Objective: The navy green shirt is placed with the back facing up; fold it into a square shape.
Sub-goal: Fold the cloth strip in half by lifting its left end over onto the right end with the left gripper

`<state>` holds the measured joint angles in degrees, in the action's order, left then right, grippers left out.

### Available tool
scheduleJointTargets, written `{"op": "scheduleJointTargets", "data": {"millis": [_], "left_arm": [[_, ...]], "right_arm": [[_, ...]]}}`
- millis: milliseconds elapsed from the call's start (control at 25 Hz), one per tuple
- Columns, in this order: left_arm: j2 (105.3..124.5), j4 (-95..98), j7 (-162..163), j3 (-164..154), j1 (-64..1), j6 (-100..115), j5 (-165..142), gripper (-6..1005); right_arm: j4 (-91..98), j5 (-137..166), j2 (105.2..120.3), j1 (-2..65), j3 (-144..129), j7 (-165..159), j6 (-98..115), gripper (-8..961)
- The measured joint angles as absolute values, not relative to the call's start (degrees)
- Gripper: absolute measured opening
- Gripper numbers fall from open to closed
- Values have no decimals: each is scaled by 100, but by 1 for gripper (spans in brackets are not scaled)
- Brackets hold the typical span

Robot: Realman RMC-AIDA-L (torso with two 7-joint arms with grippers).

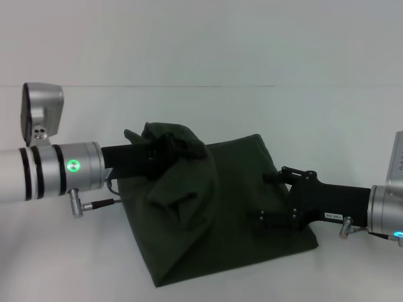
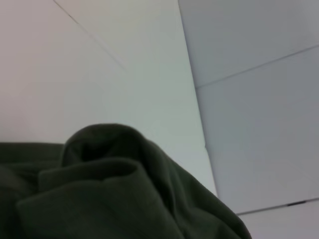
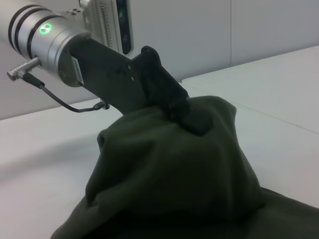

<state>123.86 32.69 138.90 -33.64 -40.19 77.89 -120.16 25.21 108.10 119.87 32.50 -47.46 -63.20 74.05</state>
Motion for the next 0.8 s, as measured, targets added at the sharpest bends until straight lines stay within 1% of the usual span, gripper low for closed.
{"op": "scheduleJointTargets", "data": {"millis": [280, 800], "left_arm": [[12399, 3246, 13688, -3418, -3814, 7838, -11356, 83], [12448, 2340, 12816, -3686, -4158, 7014, -11111, 89]], "right_arm": [[2529, 10810, 11977, 3243, -4746, -6324, 7405, 925], [2567, 10811, 11979, 3162, -4739, -6344, 7430, 926]]}}
